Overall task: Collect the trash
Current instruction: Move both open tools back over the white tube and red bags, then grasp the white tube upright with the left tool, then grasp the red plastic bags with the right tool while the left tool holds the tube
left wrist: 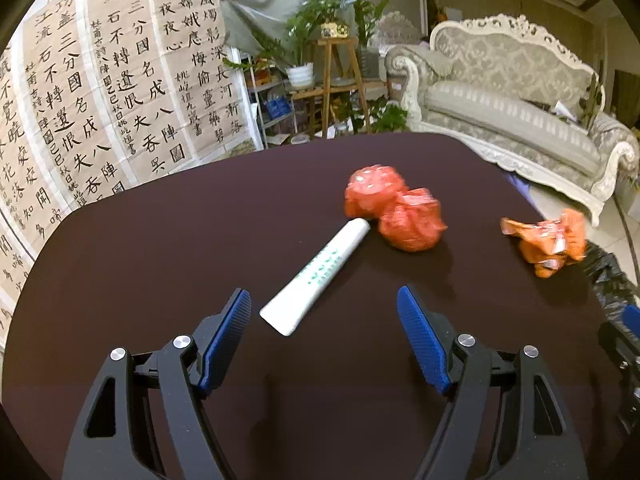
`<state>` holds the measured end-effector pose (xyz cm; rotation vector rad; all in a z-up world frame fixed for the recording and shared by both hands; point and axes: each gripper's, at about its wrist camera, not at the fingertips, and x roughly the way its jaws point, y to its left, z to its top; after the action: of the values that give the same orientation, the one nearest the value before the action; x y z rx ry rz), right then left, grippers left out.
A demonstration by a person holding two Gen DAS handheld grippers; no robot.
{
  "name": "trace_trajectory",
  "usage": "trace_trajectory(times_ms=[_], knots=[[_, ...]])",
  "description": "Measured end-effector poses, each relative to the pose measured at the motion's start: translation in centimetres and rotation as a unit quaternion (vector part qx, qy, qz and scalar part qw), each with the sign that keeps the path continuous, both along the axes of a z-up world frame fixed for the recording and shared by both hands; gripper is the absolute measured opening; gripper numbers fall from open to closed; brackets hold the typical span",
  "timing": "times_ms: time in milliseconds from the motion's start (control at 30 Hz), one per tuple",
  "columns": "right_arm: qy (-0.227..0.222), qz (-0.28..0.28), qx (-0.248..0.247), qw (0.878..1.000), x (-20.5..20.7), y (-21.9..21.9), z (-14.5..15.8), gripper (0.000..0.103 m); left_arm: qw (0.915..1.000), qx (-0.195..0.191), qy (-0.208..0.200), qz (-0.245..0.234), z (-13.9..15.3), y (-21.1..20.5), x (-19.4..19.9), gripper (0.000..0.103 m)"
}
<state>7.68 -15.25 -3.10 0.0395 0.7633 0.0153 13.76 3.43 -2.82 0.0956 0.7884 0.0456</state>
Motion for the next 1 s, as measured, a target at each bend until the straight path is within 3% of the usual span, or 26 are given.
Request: trace_trajectory(times_ms=[200,300,400,600,767,1000], knots=[[0.0,0.028,-0.001,1.0,1.0,2.3,0.3,0.048,0.9987,0.003,0.048,-0.017,-1.3,1.1,2.2,0.074],[-0.004,0.044,-0.002,0.999,1.6,3.7,0.7,0.048,0.9978,-0.014,0.061,-0.022,-1.6,1.6,2.5,0.074],[-0.007,0.06,-0.006,0.998,2.1,5.1,0.9,0.048,0.9977,-0.017,0.057,-0.032,-1.5,1.9,2.6,0.061],[-0.008,0.079,-0.01,0.997,3.8,7.4,1.0,0.048,0.9966,-0.02,0.054,-0.06,-1.4,1.6,2.6,0.026],[-0.005,0.086,-0.008,0.996,5.1,8.3,1.0,0.048,0.997,-0.024,0.051,-0.053,-1.3,1.9,2.7,0.018],[-0.008,0.098,-0.006,0.995,7.4,10.3,1.2,0.048,0.9985,-0.04,0.036,-0.01,-0.7,5.0,2.3,0.018]])
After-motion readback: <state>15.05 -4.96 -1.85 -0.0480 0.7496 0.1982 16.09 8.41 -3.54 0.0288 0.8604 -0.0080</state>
